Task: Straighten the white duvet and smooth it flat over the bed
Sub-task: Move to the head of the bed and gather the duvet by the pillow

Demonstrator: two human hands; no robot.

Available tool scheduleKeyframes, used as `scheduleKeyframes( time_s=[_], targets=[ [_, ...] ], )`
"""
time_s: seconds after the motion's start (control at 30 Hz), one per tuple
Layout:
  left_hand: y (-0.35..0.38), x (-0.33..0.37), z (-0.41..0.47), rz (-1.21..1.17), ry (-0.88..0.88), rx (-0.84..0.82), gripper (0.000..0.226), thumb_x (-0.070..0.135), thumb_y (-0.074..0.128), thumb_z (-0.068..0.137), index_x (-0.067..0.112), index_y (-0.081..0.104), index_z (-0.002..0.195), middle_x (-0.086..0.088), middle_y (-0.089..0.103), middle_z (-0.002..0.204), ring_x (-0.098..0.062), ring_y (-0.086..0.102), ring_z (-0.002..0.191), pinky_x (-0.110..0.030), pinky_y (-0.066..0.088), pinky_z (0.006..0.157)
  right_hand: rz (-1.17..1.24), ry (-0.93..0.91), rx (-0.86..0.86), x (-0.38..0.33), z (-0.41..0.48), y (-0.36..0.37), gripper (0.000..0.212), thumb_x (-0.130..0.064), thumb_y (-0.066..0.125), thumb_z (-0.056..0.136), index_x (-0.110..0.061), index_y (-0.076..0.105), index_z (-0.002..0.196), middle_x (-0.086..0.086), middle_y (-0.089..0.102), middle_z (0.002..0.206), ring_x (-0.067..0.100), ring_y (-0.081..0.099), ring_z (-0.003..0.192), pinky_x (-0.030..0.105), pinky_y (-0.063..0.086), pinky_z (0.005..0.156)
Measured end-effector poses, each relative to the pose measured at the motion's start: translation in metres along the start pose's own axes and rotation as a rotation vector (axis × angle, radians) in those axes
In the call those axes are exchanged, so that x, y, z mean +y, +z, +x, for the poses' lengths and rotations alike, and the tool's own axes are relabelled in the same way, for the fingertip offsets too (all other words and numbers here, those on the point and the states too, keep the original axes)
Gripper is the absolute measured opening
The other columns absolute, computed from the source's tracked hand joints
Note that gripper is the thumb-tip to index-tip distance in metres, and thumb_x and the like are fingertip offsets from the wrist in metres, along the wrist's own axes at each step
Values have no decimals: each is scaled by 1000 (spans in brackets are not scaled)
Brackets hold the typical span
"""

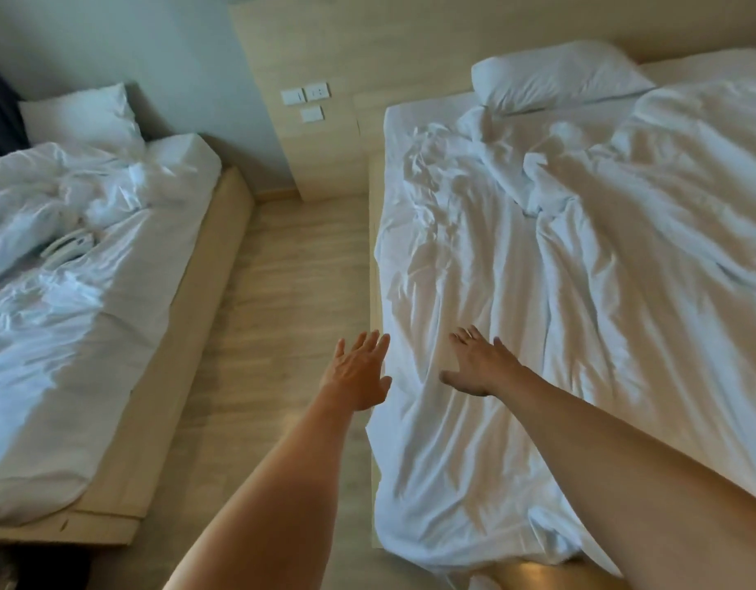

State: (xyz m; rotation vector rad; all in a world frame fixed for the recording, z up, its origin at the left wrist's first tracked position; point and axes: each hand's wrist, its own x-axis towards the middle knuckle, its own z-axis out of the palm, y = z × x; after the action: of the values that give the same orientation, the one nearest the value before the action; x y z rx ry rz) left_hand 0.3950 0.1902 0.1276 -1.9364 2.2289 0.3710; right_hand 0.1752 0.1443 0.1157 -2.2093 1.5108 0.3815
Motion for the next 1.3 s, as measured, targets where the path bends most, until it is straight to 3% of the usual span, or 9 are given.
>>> scheduleKeyframes(
  time_s=[0.27, 0.43, 0.67, 1.0, 1.3],
  targets=[
    [-45, -118, 48, -3, 58, 49, 79, 37, 50, 95, 18, 2, 155, -4, 4, 163, -21, 2, 149, -49, 1, 120, -23, 89, 101, -80, 78, -65, 84, -55, 39, 95, -13, -2, 155, 2, -8, 163, 21, -10, 149, 50, 7, 119],
    [-66, -207, 85, 5, 157, 68, 81, 37, 50, 94, 19, 0, 155, -3, 2, 163, -20, 0, 149, -47, 0, 120, 24, 240, 146, -136, 130, -83, 84, -57, 40, 93, -14, 3, 155, 1, -3, 163, 21, -7, 149, 50, 12, 118],
    [-108, -299, 127, 30, 221, 96, 81, 38, 52, 92, 18, 4, 155, -4, 4, 163, -21, 2, 149, -48, 2, 120, 31, 301, 186, -207, 179, -120, 85, -59, 41, 92, -14, 5, 155, 0, 0, 162, 20, -3, 149, 51, 15, 116],
    [-152, -359, 197, 87, 333, 103, 82, 39, 51, 93, 19, 1, 155, -3, 0, 163, -20, -1, 149, -48, 0, 120, 90, 387, 221, -234, 250, -163, 84, -58, 40, 94, -14, 3, 155, 2, -4, 163, 22, -6, 150, 51, 12, 118],
    [-230, -400, 337, 171, 428, 164, 83, 36, 52, 93, 19, -1, 155, -3, -1, 163, -20, -3, 149, -48, 0, 120, 142, 448, 292, -201, 378, -236, 85, -60, 43, 93, -13, 8, 154, 3, 1, 163, 24, -1, 150, 54, 16, 116]
  ],
)
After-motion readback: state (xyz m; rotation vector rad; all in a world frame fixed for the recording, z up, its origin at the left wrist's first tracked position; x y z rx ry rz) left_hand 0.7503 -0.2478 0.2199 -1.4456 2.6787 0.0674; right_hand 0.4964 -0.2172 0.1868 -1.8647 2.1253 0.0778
